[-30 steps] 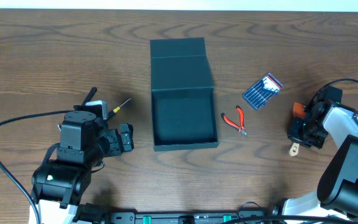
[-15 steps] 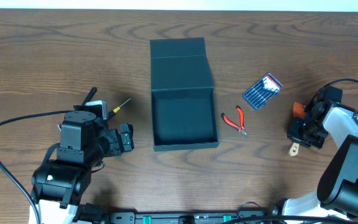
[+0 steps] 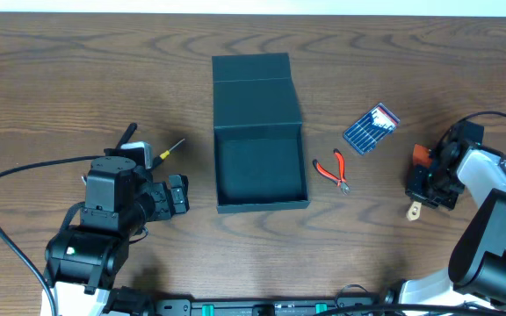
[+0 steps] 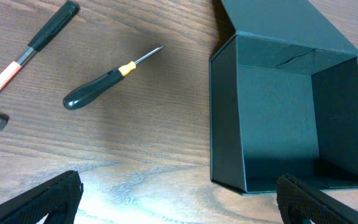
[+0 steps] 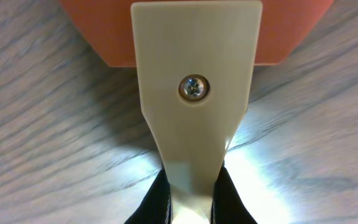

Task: Pack container
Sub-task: 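Close the right gripper on the scraper handle and lift it, then carry the scraper over the black box with the right gripper, then lower the scraper into the box and open the right gripper, then move the right gripper to the blue screwdriver set case, then grasp the screwdriver case with the right gripper and lift it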

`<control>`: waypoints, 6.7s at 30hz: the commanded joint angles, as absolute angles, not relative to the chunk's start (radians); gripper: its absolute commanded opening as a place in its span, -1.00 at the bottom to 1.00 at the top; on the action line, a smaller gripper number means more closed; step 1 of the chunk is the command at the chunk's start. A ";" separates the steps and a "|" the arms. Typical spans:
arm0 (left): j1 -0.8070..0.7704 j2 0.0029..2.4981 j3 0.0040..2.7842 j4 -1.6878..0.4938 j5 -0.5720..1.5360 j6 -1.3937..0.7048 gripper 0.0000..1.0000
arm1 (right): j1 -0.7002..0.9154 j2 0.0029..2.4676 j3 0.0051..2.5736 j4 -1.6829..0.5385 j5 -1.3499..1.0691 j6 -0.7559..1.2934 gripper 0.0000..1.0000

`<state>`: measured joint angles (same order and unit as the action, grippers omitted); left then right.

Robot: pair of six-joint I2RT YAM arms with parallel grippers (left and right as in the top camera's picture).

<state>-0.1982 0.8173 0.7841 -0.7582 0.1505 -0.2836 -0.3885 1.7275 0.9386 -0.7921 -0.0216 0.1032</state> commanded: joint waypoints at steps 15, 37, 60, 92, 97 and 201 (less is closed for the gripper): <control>-0.196 0.815 0.803 -0.758 0.139 -0.266 0.97 | -0.114 1.505 1.343 -1.080 -0.104 -0.096 -0.97; -0.196 0.815 0.803 -0.758 0.139 -0.266 0.97 | 0.537 1.671 1.420 -1.027 -0.112 -0.672 -0.98; -0.196 0.815 0.803 -0.758 0.139 -0.266 0.97 | 0.575 1.884 1.419 -0.959 -0.139 -0.690 -0.98; -0.196 0.815 0.803 -0.759 0.139 -0.266 0.97 | 0.562 1.886 1.225 -0.822 -0.140 -0.666 -0.88; -0.196 0.815 0.803 -0.759 0.139 -0.266 0.97 | 0.562 1.885 1.214 -0.814 -0.140 -0.659 -0.51; -0.196 0.815 0.803 -0.743 0.139 -0.267 0.97 | -0.032 2.358 1.803 -1.089 0.089 0.778 0.98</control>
<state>-0.1982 0.8173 0.7841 -0.7444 0.1505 -0.2832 -0.0250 2.3268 1.8416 -1.0904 0.0711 0.8028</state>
